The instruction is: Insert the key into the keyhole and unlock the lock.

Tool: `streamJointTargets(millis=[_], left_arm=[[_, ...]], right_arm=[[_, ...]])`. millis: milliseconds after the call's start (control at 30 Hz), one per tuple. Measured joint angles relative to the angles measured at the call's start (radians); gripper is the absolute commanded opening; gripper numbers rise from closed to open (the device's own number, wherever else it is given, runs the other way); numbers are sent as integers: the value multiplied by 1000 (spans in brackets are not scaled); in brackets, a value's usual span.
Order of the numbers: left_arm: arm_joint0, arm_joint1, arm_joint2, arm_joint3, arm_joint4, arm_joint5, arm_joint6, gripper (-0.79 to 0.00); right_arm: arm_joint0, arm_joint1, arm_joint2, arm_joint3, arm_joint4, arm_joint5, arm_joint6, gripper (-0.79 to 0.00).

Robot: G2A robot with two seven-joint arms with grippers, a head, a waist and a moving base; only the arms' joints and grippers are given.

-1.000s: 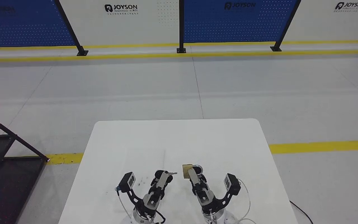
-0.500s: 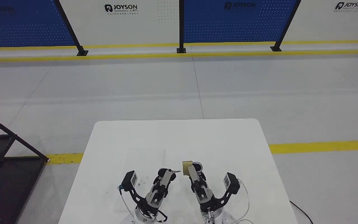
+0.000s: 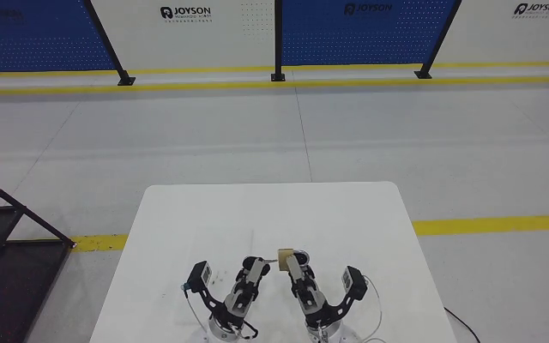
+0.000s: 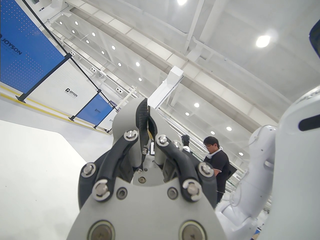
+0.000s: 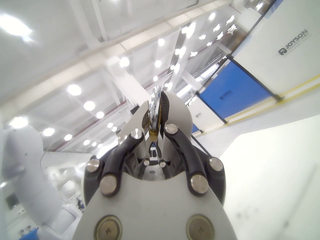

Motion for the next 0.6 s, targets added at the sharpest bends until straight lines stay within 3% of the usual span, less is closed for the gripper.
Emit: streamJointTargets(millis=[600], left_arm=[[3, -14, -8, 5, 14, -11, -2, -785]], right_arm=[[1, -8, 0, 5, 19, 15, -2, -785]])
